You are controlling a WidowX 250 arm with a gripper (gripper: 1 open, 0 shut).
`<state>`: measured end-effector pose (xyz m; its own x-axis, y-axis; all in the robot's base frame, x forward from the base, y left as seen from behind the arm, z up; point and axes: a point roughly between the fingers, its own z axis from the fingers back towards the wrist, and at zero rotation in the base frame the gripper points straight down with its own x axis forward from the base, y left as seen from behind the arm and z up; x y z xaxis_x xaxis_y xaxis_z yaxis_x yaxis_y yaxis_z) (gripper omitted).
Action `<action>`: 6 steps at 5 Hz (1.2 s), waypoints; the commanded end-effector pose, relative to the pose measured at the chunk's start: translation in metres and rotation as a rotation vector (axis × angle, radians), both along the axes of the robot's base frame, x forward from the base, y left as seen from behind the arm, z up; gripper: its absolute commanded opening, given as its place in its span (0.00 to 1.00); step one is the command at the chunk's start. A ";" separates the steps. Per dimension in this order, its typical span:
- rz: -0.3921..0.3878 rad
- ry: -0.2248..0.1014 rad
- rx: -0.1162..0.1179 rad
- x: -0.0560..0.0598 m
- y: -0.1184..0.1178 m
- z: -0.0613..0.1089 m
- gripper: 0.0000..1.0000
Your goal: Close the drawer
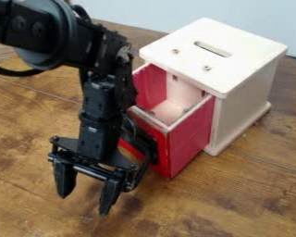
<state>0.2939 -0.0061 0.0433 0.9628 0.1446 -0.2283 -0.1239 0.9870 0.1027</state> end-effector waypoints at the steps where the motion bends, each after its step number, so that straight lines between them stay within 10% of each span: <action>1: 0.026 -0.152 -0.012 0.034 -0.013 0.023 1.00; 6: 0.040 -0.168 -0.015 0.049 -0.018 0.023 1.00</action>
<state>0.3134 -0.0263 0.0455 0.9655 0.1711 -0.1965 -0.1553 0.9834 0.0934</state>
